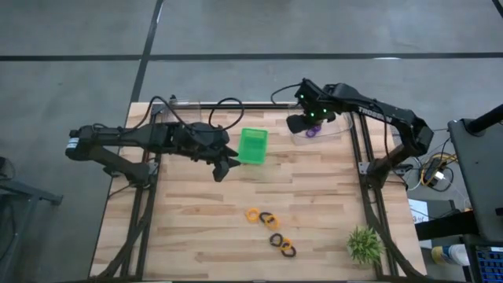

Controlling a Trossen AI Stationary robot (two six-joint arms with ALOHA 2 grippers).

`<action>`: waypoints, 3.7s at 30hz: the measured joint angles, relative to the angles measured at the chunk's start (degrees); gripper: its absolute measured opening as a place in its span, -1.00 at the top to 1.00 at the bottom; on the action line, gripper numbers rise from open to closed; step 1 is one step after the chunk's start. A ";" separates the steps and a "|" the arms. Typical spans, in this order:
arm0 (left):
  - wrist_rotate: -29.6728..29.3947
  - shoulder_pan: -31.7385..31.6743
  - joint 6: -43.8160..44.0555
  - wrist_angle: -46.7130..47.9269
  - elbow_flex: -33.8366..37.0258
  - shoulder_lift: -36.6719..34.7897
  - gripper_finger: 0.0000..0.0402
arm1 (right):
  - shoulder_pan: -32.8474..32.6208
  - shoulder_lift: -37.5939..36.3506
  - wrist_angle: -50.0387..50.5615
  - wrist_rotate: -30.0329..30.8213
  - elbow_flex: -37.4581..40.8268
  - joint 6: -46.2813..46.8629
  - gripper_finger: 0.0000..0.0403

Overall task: Sort spring keychains
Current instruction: Put the top yellow spring keychain into the left transparent bin

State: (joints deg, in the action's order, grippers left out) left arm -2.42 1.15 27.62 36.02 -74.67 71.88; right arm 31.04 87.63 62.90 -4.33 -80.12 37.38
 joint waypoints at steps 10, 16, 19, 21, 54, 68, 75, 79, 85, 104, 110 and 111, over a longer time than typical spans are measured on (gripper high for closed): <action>0.06 0.04 -0.15 1.04 0.02 0.00 0.13 | -9.03 -5.17 -0.90 7.12 0.05 7.17 0.96; 0.07 0.04 -0.56 1.04 0.02 0.00 0.13 | -14.20 -6.80 -2.49 10.16 0.07 11.55 0.96; 0.11 0.11 -1.01 1.08 0.17 0.00 0.13 | -17.04 -6.99 -4.14 11.30 0.07 13.02 0.96; 0.18 0.21 -1.69 1.06 0.70 0.00 0.13 | -19.25 -6.99 -5.69 12.31 0.07 13.68 0.96; 3.00 10.00 -22.06 -30.17 25.10 5.27 0.13 | -51.93 -7.01 -14.08 46.86 -7.78 20.79 0.96; 4.18 15.61 -24.00 -31.95 19.26 22.41 0.13 | -53.56 -7.01 -14.50 48.47 -7.78 22.03 0.96; 5.99 16.31 -25.95 -31.65 15.08 29.11 0.13 | -53.56 -7.01 -14.46 48.52 -7.78 21.89 0.96; 6.14 16.31 -25.62 -31.78 12.35 32.66 0.13 | -53.54 -7.01 -14.41 48.86 -7.78 21.10 0.96; 5.76 16.33 -25.54 -27.33 10.45 35.77 0.13 | -53.54 -7.01 -14.39 49.50 -7.78 20.70 0.96; 1.88 16.16 -21.29 -24.21 10.32 37.59 0.91 | -54.43 -6.99 -15.20 49.50 -7.78 19.39 0.96; 2.49 16.06 -19.71 -20.48 10.53 35.70 0.95 | -54.43 -6.99 -15.27 49.79 -7.77 19.39 0.96; 2.54 16.06 -19.61 -19.25 10.58 34.96 0.95 | -54.43 -6.99 -15.27 49.90 -7.78 19.39 0.96</action>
State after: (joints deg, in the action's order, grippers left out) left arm 0.13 17.21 8.01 16.77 -64.09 106.84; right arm -23.40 80.64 47.63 45.57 -87.90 56.77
